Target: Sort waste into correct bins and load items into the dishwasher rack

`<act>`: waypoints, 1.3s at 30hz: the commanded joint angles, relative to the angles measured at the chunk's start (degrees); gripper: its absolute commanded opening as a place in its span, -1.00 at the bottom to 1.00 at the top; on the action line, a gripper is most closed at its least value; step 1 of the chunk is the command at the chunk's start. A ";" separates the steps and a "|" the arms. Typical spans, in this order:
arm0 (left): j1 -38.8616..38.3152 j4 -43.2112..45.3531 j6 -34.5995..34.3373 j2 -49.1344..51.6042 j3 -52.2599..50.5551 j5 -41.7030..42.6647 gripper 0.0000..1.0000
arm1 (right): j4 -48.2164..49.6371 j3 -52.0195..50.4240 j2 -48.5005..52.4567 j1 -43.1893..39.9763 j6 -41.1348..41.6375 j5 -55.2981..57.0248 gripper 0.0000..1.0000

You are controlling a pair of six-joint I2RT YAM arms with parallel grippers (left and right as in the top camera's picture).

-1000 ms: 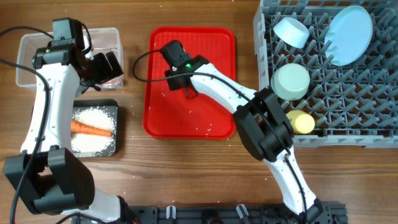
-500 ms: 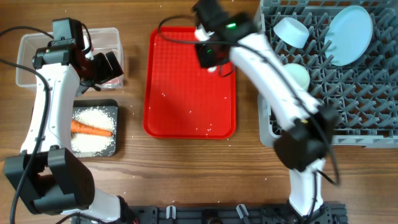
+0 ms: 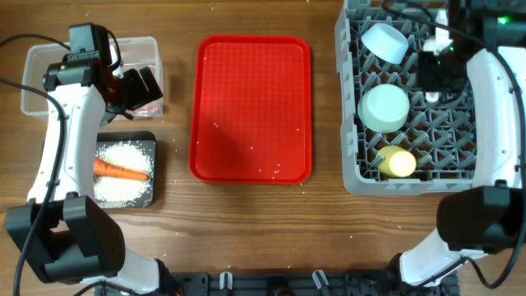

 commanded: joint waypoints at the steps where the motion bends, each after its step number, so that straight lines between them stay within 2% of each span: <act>1: 0.11 0.09 -0.48 0.28 0.68 0.68 1.00 | 3.50 -6.27 -0.11 -1.90 -5.22 -5.09 -0.21; 2: 0.11 0.09 -0.48 0.28 0.68 0.68 1.00 | 3.87 -6.43 -0.11 -1.99 -5.11 -5.27 0.02; 3: 0.11 0.09 -0.50 0.28 0.68 0.70 1.00 | 4.28 -6.27 -0.26 -1.99 -5.11 -5.25 0.16; 6: 0.11 0.09 -0.50 0.28 0.68 1.11 1.00 | 3.54 -2.95 -1.44 -1.95 -3.39 -7.74 0.29; 9: 0.11 0.09 -0.50 0.28 0.68 1.11 1.00 | 0.61 0.68 -5.99 -1.95 -3.34 -20.26 0.48; 10: 0.11 0.09 -0.50 0.28 0.68 1.11 1.00 | -0.37 2.32 -8.59 -1.92 -2.56 -24.83 0.48; 11: 0.11 0.09 -0.50 0.28 0.68 1.11 1.00 | -0.87 3.43 -11.43 -1.92 2.40 -28.61 0.77; 12: 0.11 0.09 -0.50 0.28 0.68 1.11 1.00 | -1.01 3.58 -14.49 -1.95 10.97 -31.85 0.99; 13: 0.11 0.09 -0.50 0.28 0.68 1.11 1.00 | -0.96 3.58 -16.87 -1.95 19.74 -33.38 1.00; 14: 0.11 0.09 -0.50 0.28 0.68 1.11 1.00 | -4.96 3.63 -20.83 -1.97 24.55 -27.34 1.00; 16: 0.11 0.09 -0.50 0.28 0.68 1.11 1.00 | -12.28 3.63 -24.61 -2.01 24.61 -23.15 1.00; 19: 0.11 0.09 -0.50 0.28 0.68 1.11 1.00 | -11.50 3.48 -33.18 -1.99 29.53 -14.53 1.00; 20: 0.11 0.09 -0.50 0.28 0.68 1.11 1.00 | -9.94 2.95 -36.00 -1.95 27.93 -12.70 0.99; 22: 0.11 0.09 -0.48 0.28 0.68 1.11 1.00 | -5.20 -1.03 -41.97 -1.95 19.54 -10.64 0.99; 24: 0.11 0.09 -0.50 0.28 0.68 1.09 1.00 | 6.08 -12.17 -50.58 -1.95 14.73 -10.49 0.99; 26: 0.11 0.09 -0.50 0.28 0.68 1.11 1.00 | 25.79 -34.60 -61.94 -1.95 14.29 -10.95 0.99; 27: 0.11 0.09 -0.50 0.28 0.68 1.11 1.00 | 38.66 -48.48 -67.73 -1.95 15.13 -12.48 0.99; 29: 0.11 0.09 -0.50 0.28 0.68 1.11 1.00 | 61.07 -72.81 -76.87 -1.92 20.52 -16.98 0.99; 31: 0.11 0.09 -0.50 0.28 0.68 1.11 1.00 | 74.60 -89.70 -84.91 -1.88 28.24 -17.22 0.99; 33: 0.11 0.09 -0.48 0.28 0.68 1.09 1.00 | 77.88 -98.31 -91.97 -1.09 27.65 -15.89 0.99; 35: 0.11 0.09 -0.50 0.28 0.68 1.11 1.00 | 77.77 -101.77 -96.08 -0.11 24.74 -13.88 1.00; 39: 0.11 0.09 -0.50 0.28 0.68 1.09 1.00 | 77.83 -105.72 -99.58 5.01 9.42 -13.92 1.00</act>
